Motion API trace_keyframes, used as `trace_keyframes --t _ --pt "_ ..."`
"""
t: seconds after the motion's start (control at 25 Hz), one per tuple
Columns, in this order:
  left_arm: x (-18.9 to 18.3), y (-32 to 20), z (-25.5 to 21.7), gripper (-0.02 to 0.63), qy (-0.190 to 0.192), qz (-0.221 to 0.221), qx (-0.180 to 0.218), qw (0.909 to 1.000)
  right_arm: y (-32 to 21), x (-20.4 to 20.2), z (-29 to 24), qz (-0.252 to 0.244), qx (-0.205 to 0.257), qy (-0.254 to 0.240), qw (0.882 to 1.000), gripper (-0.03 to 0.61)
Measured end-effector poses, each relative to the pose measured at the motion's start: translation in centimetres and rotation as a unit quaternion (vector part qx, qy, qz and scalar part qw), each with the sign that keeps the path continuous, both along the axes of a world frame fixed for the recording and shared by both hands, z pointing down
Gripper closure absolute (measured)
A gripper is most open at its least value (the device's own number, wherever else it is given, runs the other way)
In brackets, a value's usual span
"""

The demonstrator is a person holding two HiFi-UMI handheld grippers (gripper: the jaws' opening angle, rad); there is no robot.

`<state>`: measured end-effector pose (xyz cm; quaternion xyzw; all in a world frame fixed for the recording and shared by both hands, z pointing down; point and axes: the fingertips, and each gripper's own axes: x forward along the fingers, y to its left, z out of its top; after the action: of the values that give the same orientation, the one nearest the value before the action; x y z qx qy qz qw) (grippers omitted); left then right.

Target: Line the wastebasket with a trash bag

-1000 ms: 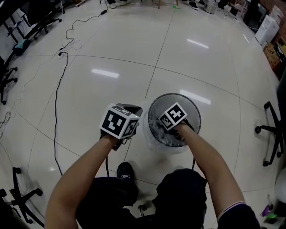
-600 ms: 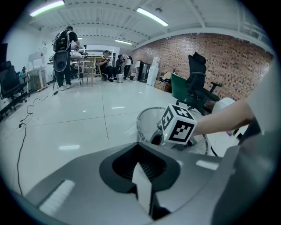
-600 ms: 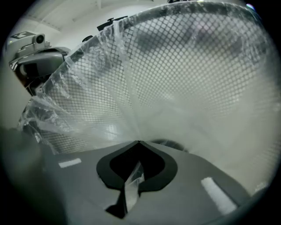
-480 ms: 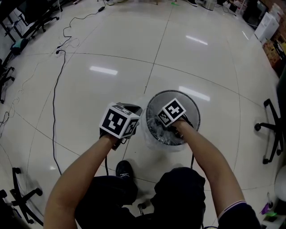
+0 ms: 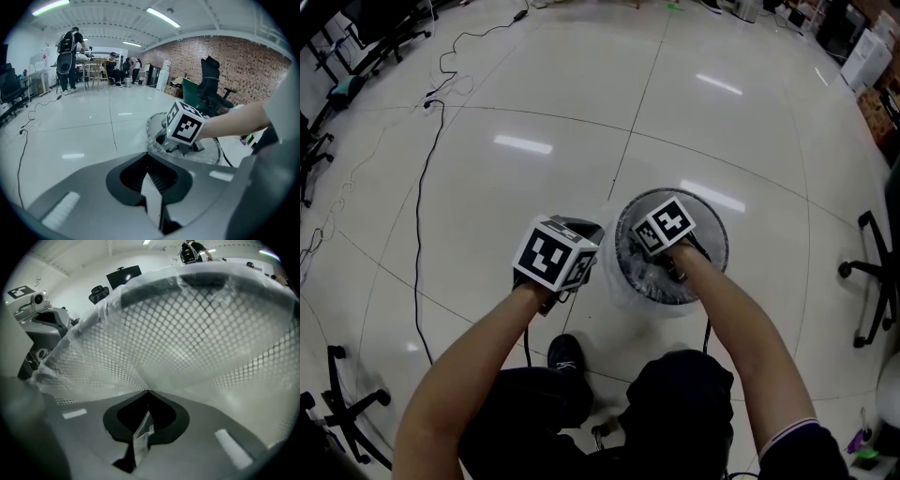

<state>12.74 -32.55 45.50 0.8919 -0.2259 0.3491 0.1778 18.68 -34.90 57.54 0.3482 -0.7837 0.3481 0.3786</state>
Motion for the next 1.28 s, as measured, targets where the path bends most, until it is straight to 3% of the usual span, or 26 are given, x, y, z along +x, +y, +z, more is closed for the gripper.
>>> trace_keyframes --t 0.48,1.28 --pt "0.8 0.4 -0.4 0.601 -0.002 0.012 0.004 0.9999 3.2 1.5 0.9 0.008 -0.024 0.007 1.0 0.577" --pt "0.6 0.5 -1.0 0.601 -0.002 0.016 0.012 0.9998 2.8 1.4 -3.3 -0.006 -0.006 0.004 1.0 0.546"
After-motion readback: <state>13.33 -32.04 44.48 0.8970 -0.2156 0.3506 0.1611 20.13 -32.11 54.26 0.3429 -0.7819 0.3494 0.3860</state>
